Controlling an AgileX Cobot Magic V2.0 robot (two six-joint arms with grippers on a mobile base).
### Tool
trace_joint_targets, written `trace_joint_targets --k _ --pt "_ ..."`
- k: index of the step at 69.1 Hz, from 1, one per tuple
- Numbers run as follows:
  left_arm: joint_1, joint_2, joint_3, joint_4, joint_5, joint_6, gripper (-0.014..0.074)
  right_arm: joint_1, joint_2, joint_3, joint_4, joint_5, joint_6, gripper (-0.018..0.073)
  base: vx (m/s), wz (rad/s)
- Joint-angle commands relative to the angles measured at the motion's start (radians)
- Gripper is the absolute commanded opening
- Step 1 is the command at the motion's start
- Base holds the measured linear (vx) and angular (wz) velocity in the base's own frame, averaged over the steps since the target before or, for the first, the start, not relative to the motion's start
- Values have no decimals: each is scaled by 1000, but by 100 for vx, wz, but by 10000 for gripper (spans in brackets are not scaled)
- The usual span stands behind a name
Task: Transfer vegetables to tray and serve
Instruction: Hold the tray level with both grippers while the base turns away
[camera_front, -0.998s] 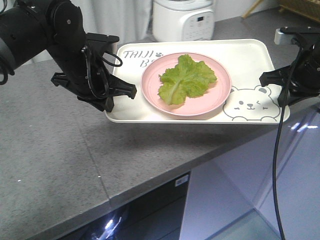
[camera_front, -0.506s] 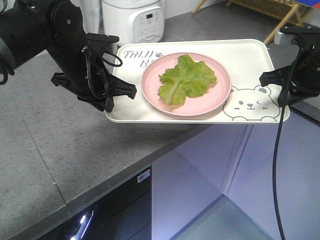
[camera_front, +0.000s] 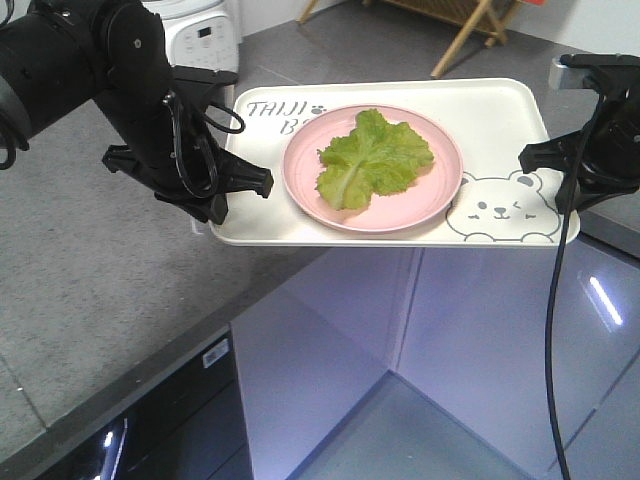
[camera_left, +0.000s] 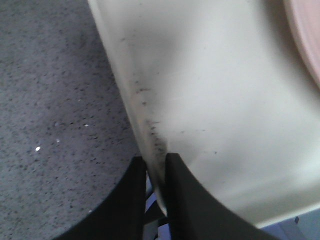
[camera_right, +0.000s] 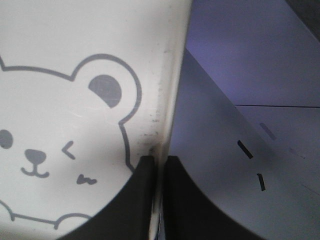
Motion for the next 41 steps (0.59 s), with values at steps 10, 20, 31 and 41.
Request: trace_joint_targets --k 10,20,31,41 --pt "-20 -70 -40 -63 -35 23 -7 7 -58 -33 40 12 -28 -6 -2 -30" --pt "-20 -70 -40 -63 -35 23 -7 7 -58 -33 40 12 -28 -6 -2 -30" --pt "-20 -70 -40 -63 -36 23 -7 7 -58 -33 40 12 -28 -6 -2 -31" --pt "-20 -70 -40 -63 -36 23 -7 7 -58 -33 40 12 -28 -6 -2 -32"
